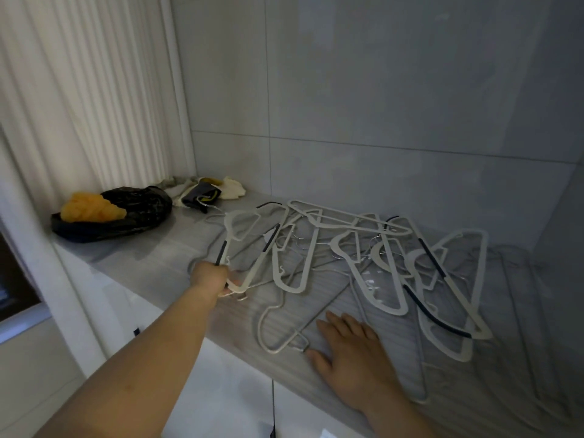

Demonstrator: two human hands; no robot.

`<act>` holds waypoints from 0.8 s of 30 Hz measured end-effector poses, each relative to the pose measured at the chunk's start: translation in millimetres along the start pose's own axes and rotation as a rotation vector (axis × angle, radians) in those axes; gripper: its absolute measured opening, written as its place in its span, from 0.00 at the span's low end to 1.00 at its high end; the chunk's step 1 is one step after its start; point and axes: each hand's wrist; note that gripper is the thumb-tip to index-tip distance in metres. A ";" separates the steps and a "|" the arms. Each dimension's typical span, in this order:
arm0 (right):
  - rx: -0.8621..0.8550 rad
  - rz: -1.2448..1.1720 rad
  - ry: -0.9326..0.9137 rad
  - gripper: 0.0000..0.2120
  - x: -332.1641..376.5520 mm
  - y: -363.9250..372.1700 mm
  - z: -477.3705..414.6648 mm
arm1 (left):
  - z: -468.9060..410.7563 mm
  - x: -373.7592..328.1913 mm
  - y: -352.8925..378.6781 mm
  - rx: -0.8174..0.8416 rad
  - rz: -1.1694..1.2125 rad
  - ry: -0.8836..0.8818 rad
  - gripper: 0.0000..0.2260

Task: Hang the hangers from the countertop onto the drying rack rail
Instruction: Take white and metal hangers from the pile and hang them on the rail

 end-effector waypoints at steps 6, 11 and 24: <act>-0.002 -0.006 0.019 0.48 2.3 -1.7 1.8 | 29.4 -13.8 -11.7 0.028 0.227 0.090 0.08; 0.024 0.008 0.000 0.29 1.0 -3.8 4.8 | 49.6 -16.6 -40.6 -0.023 0.237 0.165 0.13; -0.247 -0.284 -0.225 0.22 40.7 -34.3 -2.2 | 184.5 -25.6 -164.6 -0.224 0.031 0.396 0.11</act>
Point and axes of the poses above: each hand's wrist, its own z-axis away from the middle knuckle, its own y-axis out of the palm, x = y × z
